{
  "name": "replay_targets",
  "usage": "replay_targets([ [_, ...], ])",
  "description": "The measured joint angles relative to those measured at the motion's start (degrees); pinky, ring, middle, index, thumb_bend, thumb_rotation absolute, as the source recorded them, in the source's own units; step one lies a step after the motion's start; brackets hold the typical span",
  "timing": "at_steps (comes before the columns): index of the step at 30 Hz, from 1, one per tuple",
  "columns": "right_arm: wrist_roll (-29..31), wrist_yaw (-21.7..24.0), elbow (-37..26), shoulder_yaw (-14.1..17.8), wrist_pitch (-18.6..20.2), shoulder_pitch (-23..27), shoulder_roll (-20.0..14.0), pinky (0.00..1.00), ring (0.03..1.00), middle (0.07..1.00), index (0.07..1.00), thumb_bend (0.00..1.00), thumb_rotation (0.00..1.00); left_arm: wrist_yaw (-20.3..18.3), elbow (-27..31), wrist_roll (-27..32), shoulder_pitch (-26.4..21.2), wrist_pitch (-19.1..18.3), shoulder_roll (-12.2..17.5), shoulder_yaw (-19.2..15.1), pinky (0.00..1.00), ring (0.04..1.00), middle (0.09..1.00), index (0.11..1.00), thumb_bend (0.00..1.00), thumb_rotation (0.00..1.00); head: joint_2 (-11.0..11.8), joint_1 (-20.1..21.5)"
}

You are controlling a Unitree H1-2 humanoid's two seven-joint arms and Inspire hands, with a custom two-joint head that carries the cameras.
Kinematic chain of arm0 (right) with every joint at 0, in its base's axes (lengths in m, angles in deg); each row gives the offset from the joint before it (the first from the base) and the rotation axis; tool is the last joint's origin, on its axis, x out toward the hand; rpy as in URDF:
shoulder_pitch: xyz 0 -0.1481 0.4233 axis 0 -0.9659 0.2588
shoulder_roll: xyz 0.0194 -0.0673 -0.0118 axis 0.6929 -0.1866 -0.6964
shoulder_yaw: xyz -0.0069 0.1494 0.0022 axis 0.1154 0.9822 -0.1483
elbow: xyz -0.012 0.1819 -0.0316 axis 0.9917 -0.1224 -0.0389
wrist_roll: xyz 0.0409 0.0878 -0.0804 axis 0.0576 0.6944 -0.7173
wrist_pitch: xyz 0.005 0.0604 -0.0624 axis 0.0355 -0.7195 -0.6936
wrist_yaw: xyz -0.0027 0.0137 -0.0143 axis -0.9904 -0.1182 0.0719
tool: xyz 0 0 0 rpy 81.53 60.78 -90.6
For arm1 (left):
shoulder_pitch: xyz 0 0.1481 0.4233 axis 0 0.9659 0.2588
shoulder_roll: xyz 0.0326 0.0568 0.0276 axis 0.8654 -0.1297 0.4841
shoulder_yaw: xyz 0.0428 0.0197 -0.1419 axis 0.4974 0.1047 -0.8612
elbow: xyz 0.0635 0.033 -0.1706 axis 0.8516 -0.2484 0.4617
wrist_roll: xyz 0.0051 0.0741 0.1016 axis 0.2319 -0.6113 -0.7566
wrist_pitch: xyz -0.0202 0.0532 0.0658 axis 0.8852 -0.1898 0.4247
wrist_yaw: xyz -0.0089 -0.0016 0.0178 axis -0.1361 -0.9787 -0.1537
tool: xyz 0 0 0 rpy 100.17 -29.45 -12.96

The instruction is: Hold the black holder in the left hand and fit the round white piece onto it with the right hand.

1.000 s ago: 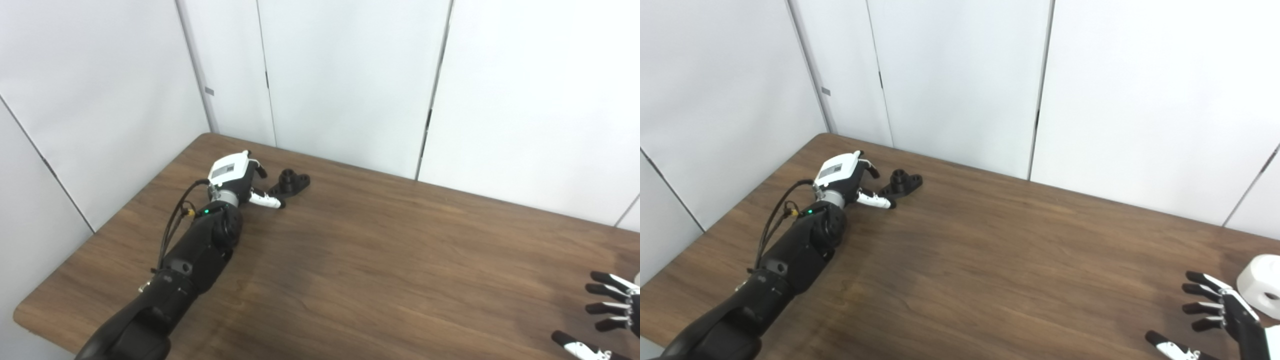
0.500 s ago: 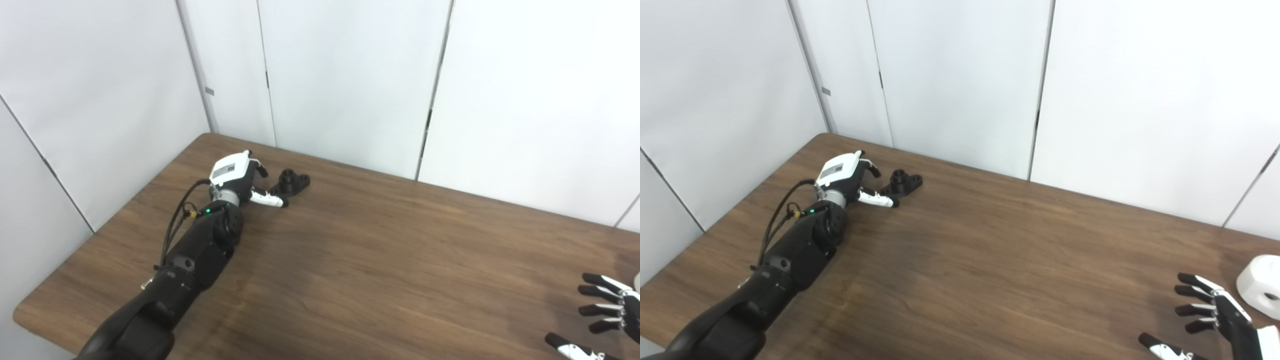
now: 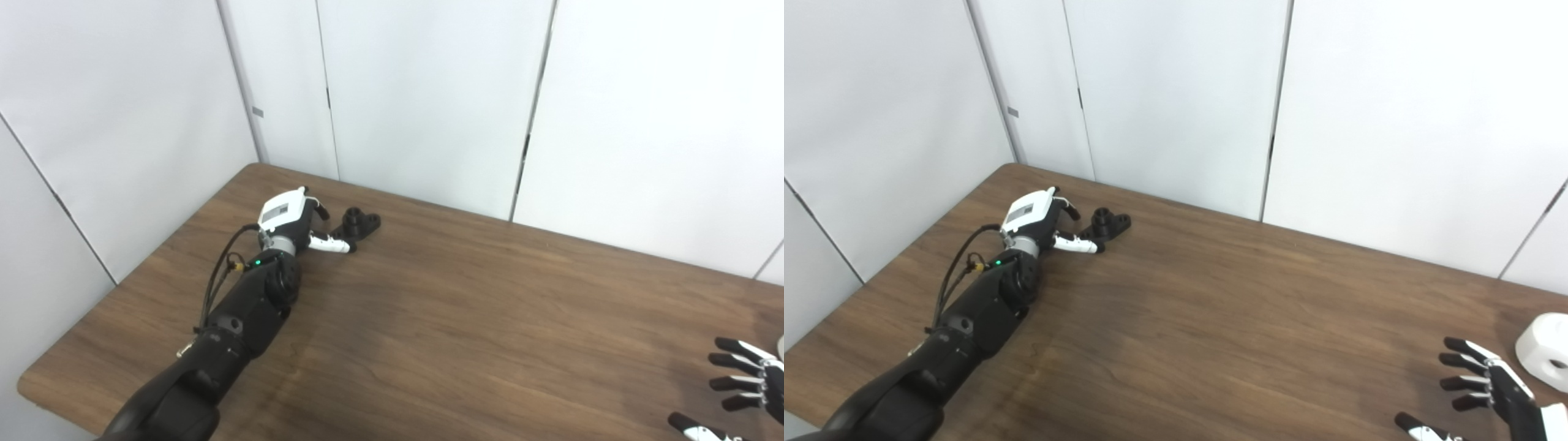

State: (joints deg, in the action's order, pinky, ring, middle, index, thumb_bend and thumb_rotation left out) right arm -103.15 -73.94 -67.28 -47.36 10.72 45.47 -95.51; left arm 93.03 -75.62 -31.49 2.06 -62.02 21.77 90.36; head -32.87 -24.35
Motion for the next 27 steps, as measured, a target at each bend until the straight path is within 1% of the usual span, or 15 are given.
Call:
replay_targets([
  [4,0.02,0.08,-0.72,0.12,0.03,-0.02,0.00,0.47,0.590,0.701,0.749,0.63,0.00,1.26,-1.40,0.01,-0.48,1.49,-0.15,0.69,0.95,1.000,0.967,0.651,0.99,0.34,-0.26,0.09],
  [11,0.03,0.51,-0.89,0.33,0.50,-0.15,-0.01,0.46,0.591,0.703,0.751,0.63,0.00,1.75,-1.69,0.00,-0.63,1.92,-0.44,1.65,0.93,1.000,0.963,0.648,0.96,0.32,-0.70,0.18],
  [14,0.02,0.60,-1.04,0.40,0.60,-0.19,-0.01,0.47,0.591,0.701,0.749,0.64,0.00,2.35,-2.44,0.05,-0.82,2.31,-0.63,1.81,0.94,1.000,0.962,0.635,0.96,0.31,-0.79,0.18],
  [16,0.01,0.61,-1.27,0.44,0.64,-0.22,-0.01,0.47,0.592,0.701,0.748,0.64,0.00,2.94,-2.52,0.19,-0.83,2.53,-0.80,1.81,0.96,1.000,0.963,0.632,0.96,0.30,-0.88,0.18],
  [18,-0.02,0.61,-1.36,0.46,0.66,-0.24,-0.01,0.47,0.591,0.701,0.748,0.64,0.00,3.38,-2.53,0.98,-0.82,3.32,-0.94,1.76,0.97,1.000,0.963,0.629,0.96,0.29,-0.97,0.26],
  [23,0.00,0.67,-1.46,0.47,0.88,-0.28,-0.01,0.47,0.591,0.701,0.748,0.64,0.00,4.05,-2.60,1.46,-0.80,4.07,-1.37,1.85,0.90,1.000,0.949,0.621,0.94,0.27,-1.06,0.26],
  [25,0.01,0.68,-1.46,0.50,0.93,-0.31,-0.01,0.47,0.593,0.702,0.748,0.64,0.00,4.05,-2.61,1.45,-0.80,4.17,-1.38,2.13,0.88,1.000,0.940,0.596,0.91,0.27,-1.41,0.09],
  [27,0.02,0.72,-1.46,0.51,0.94,-0.32,-0.01,0.47,0.595,0.704,0.749,0.64,0.00,3.83,-2.65,1.43,-0.80,4.18,-1.28,2.72,0.87,0.998,0.918,0.520,0.87,0.28,-1.50,0.00],
])
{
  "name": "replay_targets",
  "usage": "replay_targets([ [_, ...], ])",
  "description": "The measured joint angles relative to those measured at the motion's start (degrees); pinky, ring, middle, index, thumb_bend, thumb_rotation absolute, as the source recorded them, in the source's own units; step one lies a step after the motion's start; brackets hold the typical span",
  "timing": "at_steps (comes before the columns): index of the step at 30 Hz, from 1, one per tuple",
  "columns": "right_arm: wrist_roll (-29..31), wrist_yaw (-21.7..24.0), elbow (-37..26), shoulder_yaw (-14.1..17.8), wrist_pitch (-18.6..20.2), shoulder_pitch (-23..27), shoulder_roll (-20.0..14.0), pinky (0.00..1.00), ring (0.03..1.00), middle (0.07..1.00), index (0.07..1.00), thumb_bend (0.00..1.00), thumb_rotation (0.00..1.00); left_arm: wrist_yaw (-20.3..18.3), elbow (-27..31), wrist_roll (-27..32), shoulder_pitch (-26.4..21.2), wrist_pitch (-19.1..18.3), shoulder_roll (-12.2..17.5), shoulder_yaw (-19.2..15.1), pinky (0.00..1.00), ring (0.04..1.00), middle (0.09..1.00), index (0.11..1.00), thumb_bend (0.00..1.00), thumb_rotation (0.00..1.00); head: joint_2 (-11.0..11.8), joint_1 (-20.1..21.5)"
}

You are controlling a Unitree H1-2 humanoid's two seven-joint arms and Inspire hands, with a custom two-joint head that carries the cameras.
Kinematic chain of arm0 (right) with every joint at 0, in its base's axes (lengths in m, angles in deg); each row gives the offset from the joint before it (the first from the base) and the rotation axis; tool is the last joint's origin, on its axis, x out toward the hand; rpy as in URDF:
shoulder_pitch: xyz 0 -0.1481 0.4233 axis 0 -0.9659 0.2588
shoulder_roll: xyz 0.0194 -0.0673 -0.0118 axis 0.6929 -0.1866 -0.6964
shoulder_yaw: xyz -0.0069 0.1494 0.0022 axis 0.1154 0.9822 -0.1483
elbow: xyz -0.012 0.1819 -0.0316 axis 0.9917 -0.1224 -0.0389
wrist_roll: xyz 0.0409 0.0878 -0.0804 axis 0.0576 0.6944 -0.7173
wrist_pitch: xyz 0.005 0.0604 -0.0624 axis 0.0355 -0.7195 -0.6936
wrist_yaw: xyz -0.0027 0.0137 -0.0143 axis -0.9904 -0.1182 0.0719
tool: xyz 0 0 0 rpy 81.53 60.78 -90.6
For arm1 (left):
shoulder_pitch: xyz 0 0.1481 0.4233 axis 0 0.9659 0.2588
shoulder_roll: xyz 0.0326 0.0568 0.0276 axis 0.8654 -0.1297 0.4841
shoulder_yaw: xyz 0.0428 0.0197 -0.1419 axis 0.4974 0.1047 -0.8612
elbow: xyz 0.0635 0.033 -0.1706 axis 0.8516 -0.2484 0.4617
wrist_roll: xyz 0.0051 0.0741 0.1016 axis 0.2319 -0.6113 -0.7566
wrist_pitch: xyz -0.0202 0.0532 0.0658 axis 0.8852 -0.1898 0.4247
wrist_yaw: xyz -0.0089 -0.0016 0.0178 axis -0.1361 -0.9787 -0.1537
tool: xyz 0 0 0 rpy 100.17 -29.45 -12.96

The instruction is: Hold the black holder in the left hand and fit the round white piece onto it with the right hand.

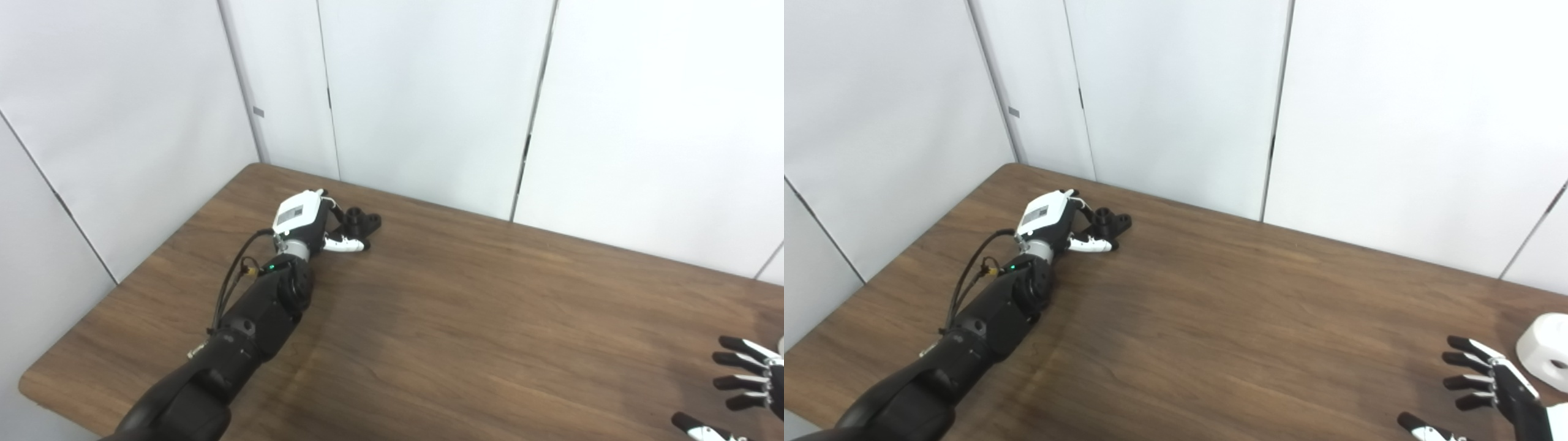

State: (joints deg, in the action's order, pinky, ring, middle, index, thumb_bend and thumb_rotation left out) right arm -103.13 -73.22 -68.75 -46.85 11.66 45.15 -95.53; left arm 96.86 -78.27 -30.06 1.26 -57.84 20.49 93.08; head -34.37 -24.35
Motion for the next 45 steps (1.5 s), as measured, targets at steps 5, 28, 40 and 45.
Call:
replay_targets([
  [5,0.02,0.09,0.00,0.01,0.01,0.00,-0.02,0.47,0.594,0.704,0.752,0.64,0.00,-0.09,-0.97,-0.22,-0.49,0.23,0.84,1.42,0.82,0.954,0.856,0.415,0.89,0.23,-0.18,-0.09],
  [28,0.04,0.30,0.59,-0.60,1.00,0.72,0.30,0.48,0.595,0.711,0.756,0.63,0.00,-6.21,13.07,3.09,7.20,4.94,1.74,1.38,1.00,0.990,0.895,0.481,0.52,0.06,-0.97,4.57],
  [40,0.24,-0.01,3.86,-0.65,0.64,1.57,0.30,0.47,0.594,0.717,0.765,0.63,0.01,-12.48,25.79,2.43,12.04,11.41,-1.48,8.38,0.96,1.000,0.935,0.485,0.52,0.06,-2.46,9.75],
  [45,0.10,-0.77,4.80,-0.83,-1.22,2.02,0.34,0.47,0.586,0.715,0.764,0.63,0.08,-15.55,29.11,2.34,13.28,17.80,-2.28,12.19,0.94,0.999,0.940,0.486,0.52,0.07,-3.16,12.21],
])
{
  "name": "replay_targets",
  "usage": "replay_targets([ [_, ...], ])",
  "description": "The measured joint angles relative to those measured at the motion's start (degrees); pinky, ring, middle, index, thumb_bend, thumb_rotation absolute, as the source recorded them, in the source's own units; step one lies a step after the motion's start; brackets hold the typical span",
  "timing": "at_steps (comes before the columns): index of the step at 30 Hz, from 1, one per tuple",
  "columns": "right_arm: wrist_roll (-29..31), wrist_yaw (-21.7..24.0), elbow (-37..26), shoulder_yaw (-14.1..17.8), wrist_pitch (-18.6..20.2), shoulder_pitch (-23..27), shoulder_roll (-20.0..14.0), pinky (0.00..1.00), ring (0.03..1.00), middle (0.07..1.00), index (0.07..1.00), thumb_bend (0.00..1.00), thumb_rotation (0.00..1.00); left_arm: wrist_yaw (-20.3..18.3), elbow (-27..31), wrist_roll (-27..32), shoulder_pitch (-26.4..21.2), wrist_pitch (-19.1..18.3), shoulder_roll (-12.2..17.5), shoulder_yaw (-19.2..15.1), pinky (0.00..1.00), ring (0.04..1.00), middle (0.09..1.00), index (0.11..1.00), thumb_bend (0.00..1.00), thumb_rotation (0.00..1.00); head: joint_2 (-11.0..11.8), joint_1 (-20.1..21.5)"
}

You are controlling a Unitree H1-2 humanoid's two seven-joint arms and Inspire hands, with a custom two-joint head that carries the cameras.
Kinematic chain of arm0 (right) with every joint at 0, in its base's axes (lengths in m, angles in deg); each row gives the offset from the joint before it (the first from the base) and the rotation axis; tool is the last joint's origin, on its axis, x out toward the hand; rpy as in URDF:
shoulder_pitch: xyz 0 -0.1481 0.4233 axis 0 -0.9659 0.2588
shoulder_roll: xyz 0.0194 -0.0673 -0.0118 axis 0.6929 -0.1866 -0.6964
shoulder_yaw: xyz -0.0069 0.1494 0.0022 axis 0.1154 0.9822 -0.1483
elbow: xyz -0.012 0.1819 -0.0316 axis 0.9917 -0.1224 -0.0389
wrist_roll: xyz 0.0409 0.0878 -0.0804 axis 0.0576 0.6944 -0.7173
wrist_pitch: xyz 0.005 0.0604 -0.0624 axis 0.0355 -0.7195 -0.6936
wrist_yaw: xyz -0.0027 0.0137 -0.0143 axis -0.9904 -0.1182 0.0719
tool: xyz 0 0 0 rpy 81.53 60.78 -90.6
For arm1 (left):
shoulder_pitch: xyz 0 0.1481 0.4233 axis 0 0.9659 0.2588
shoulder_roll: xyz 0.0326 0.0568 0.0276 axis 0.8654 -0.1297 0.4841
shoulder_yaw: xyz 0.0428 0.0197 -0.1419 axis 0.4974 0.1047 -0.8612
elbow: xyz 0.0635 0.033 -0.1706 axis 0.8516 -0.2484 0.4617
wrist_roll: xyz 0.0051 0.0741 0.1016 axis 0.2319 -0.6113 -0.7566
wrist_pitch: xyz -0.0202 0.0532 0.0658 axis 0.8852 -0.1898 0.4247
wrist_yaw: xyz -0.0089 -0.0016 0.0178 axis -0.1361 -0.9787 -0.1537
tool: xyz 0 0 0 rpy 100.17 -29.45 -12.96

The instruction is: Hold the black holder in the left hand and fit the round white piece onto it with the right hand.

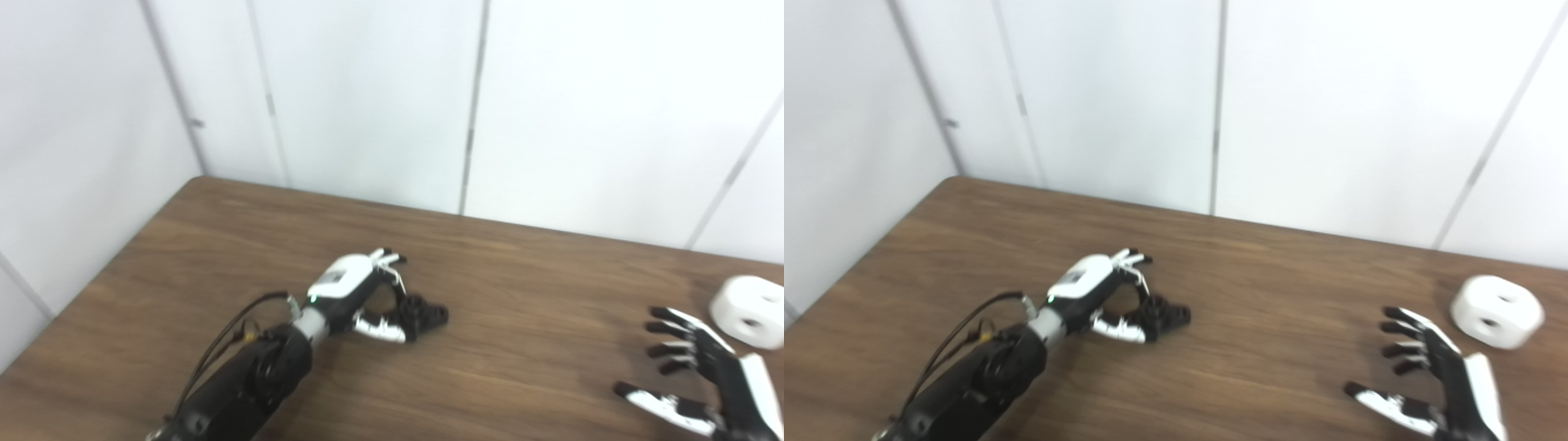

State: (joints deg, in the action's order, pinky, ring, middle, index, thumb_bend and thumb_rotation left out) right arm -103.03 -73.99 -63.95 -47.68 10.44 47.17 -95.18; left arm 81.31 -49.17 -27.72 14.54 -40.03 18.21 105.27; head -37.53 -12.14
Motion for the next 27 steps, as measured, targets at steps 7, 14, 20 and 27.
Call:
replay_targets([
  [7,-0.28,-1.36,0.49,-0.64,-1.11,0.37,0.35,0.47,0.589,0.719,0.768,0.62,0.10,-0.17,-1.02,-0.39,0.69,8.97,-2.57,3.40,0.92,1.000,0.946,0.488,0.52,0.07,-0.79,3.52],
  [14,-1.64,-1.86,0.56,-1.80,-1.17,0.36,1.25,0.48,0.602,0.721,0.770,0.61,0.15,-0.05,-4.22,0.06,-0.04,16.13,-3.56,5.09,0.93,1.000,0.942,0.487,0.52,0.07,-1.67,6.94],
  [20,-2.27,-1.90,0.49,-2.24,-1.16,0.36,2.09,0.48,0.595,0.719,0.771,0.60,0.14,-0.01,-5.67,0.06,-0.43,18.46,-4.20,5.34,0.93,1.000,0.936,0.487,0.52,0.07,-2.20,10.02],
  [27,-3.25,-1.93,0.09,-2.43,-0.92,0.68,2.67,0.47,0.594,0.724,0.775,0.59,0.15,0.10,-4.83,-2.64,-0.48,17.02,-4.25,5.00,0.87,0.984,0.923,0.487,0.52,0.07,-1.33,20.55],
])
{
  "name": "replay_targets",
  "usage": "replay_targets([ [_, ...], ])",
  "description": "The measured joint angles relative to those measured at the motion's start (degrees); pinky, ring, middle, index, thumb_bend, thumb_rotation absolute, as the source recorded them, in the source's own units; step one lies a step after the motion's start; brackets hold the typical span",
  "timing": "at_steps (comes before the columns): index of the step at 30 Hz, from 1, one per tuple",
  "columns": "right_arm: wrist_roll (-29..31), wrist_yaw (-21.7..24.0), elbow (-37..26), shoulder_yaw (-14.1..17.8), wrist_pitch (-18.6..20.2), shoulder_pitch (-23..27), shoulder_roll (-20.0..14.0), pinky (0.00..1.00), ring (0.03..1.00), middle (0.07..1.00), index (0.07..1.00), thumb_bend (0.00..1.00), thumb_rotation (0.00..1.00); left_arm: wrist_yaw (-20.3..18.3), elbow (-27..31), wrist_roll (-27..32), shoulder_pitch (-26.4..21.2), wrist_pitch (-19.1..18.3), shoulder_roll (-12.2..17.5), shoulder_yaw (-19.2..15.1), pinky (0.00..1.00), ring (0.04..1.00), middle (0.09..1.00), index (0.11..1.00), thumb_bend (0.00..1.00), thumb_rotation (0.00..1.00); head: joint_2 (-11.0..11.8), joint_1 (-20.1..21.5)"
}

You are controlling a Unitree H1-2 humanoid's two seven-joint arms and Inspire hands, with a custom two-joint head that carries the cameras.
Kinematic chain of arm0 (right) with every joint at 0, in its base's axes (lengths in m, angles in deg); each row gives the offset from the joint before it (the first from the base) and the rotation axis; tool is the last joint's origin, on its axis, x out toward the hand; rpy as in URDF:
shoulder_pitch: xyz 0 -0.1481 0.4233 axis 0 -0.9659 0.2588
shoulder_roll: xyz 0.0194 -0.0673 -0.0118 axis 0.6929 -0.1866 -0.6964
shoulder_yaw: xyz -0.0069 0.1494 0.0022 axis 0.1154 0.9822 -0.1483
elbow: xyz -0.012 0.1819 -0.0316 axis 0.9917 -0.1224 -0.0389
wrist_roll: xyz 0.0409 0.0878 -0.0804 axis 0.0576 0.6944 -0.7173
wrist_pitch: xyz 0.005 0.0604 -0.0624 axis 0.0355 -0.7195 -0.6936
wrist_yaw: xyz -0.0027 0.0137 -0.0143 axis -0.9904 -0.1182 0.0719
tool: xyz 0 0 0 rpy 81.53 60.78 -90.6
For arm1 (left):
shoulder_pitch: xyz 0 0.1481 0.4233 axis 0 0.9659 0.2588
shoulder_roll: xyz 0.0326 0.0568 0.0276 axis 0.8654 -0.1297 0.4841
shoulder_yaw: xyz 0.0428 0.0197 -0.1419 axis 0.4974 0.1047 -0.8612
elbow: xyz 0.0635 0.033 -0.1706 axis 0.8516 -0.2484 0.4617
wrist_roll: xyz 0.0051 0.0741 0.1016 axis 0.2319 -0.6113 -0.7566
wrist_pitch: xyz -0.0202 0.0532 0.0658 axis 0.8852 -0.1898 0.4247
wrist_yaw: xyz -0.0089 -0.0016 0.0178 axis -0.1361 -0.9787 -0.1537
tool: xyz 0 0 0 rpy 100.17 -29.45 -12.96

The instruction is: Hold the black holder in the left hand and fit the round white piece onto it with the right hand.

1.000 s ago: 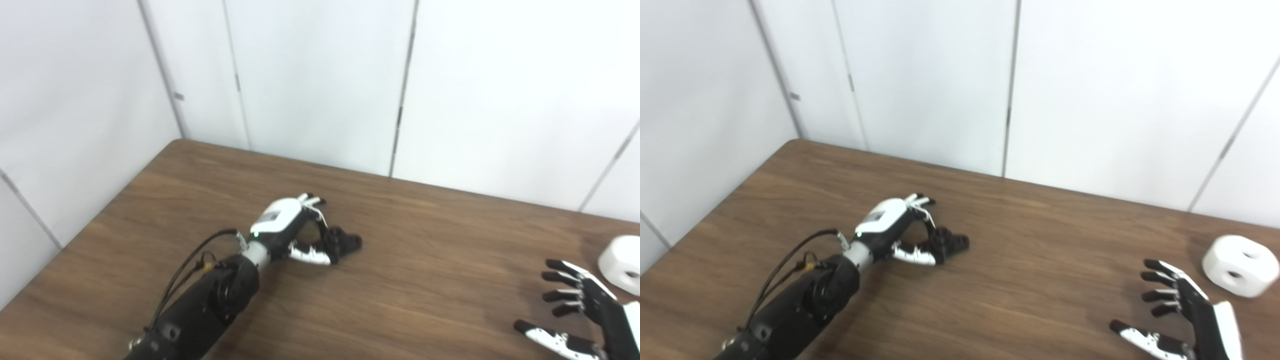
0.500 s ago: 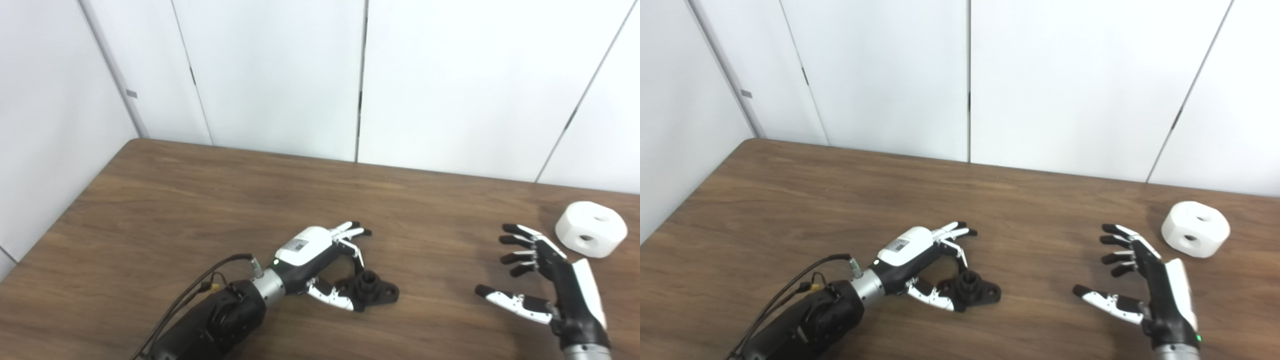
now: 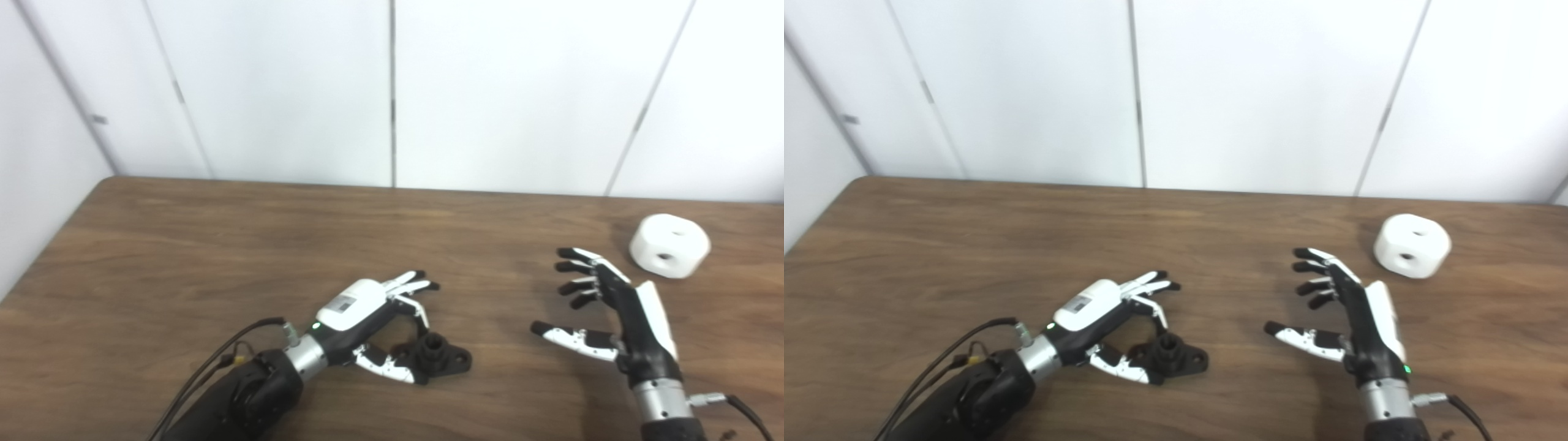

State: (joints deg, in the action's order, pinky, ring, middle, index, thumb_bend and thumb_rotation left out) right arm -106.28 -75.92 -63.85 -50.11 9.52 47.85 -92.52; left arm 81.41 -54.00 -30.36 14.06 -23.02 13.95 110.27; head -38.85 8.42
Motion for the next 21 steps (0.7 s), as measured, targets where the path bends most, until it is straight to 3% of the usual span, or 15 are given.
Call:
replay_targets([
  [2,-1.03,0.24,-0.93,-0.23,0.88,0.83,0.13,0.46,0.588,0.721,0.769,0.60,0.19,0.09,0.23,-1.17,0.00,-0.29,0.00,-0.22,0.86,0.973,0.916,0.488,0.52,0.07,0.27,1.52],
  [5,-3.87,2.06,-4.00,-0.56,2.93,3.44,-0.92,0.48,0.595,0.713,0.760,0.61,0.21,0.21,0.23,-1.78,0.05,-0.28,0.04,-0.52,0.83,0.949,0.901,0.487,0.52,0.06,3.60,12.12],
  [9,-15.11,8.93,-8.48,-2.28,9.42,9.74,-6.49,0.53,0.679,0.774,0.781,0.65,0.27,0.67,0.37,-2.39,-0.01,0.17,0.22,-0.76,0.79,0.925,0.891,0.487,0.52,0.06,7.46,21.09],
  [11,-21.17,14.28,-10.10,-3.09,13.63,13.56,-9.58,0.57,0.733,0.814,0.786,0.67,0.26,0.67,0.35,-2.34,-0.03,0.57,0.52,-0.86,0.78,0.914,0.877,0.487,0.52,0.06,9.57,24.61],
  [13,-26.59,18.56,-10.31,-3.68,16.44,17.09,-12.03,0.58,0.745,0.828,0.784,0.70,0.24,0.67,0.25,-2.24,-0.04,1.03,0.74,-0.98,0.79,0.911,0.872,0.487,0.52,0.06,9.93,26.98],
  [16,-35.02,24.70,-10.16,-5.04,19.19,21.40,-14.47,0.58,0.757,0.840,0.786,0.77,0.24,0.87,-0.74,-1.97,-0.31,2.30,0.89,-1.05,0.79,0.915,0.876,0.487,0.52,0.06,13.97,30.68],
  [18,-40.72,29.14,-9.18,-5.96,20.07,24.40,-15.26,0.60,0.777,0.855,0.792,0.81,0.27,1.42,-1.61,-1.87,-0.55,3.14,0.97,-1.03,0.77,0.918,0.879,0.487,0.52,0.06,15.29,32.36],
  [21,-49.66,36.60,-7.02,-6.53,20.92,28.64,-16.62,0.70,0.852,0.902,0.833,0.88,0.32,1.50,-2.40,-1.87,-1.24,3.74,1.00,-0.78,0.77,0.920,0.886,0.487,0.52,0.06,16.53,33.94],
])
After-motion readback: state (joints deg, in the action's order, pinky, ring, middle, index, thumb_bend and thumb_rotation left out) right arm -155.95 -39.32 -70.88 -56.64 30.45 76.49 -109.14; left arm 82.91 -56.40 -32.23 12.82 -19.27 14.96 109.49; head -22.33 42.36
